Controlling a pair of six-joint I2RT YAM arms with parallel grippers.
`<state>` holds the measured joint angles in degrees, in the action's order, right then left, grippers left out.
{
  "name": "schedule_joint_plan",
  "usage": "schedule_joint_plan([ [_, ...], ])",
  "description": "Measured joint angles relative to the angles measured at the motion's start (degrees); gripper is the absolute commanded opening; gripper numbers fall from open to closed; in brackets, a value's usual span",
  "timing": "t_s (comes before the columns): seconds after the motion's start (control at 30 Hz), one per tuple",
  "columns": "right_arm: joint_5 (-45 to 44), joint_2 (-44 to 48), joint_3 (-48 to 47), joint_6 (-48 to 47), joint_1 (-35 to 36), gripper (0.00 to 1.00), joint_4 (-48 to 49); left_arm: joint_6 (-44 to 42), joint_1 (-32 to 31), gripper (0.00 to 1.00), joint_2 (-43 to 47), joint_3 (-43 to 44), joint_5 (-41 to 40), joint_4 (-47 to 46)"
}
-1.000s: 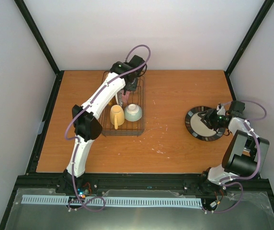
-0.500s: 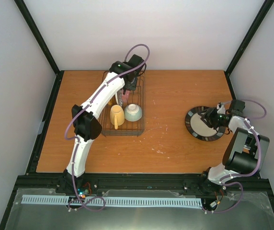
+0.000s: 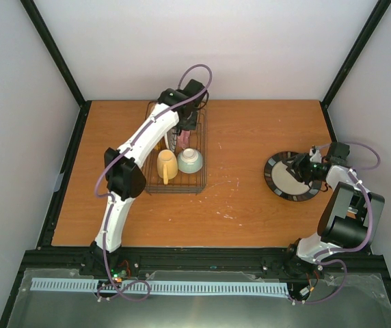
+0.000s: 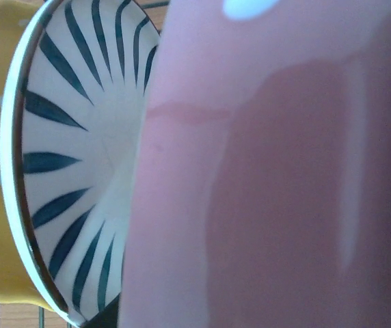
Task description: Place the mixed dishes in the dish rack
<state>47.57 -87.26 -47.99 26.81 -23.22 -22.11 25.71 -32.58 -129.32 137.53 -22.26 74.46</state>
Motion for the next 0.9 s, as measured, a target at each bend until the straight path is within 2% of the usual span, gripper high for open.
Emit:
schedule_joint_plan([
  [0.33,0.00,0.00,0.00,0.00,0.00,0.39,0.07,0.33,-0.46,0.10,-0.72,-0.11,-0.48,0.00],
  [0.4,0.00,0.00,0.00,0.00,0.00,0.39,0.04,0.33,-0.59,0.09,-0.83,-0.07,-0.63,0.02],
  [0.5,0.00,0.00,0.02,0.00,0.00,0.39,0.07,0.33,-0.87,0.01,-0.94,-0.02,-1.01,0.02],
  [0.67,0.00,0.00,0.02,0.02,0.00,0.39,0.09,0.74,-1.01,0.01,-0.74,-0.63,-1.84,-0.22],
  [0.9,0.04,0.00,1.01,0.92,0.00,0.38,0.85,5.33,-0.85,0.01,2.12,-5.75,-1.33,-2.05],
])
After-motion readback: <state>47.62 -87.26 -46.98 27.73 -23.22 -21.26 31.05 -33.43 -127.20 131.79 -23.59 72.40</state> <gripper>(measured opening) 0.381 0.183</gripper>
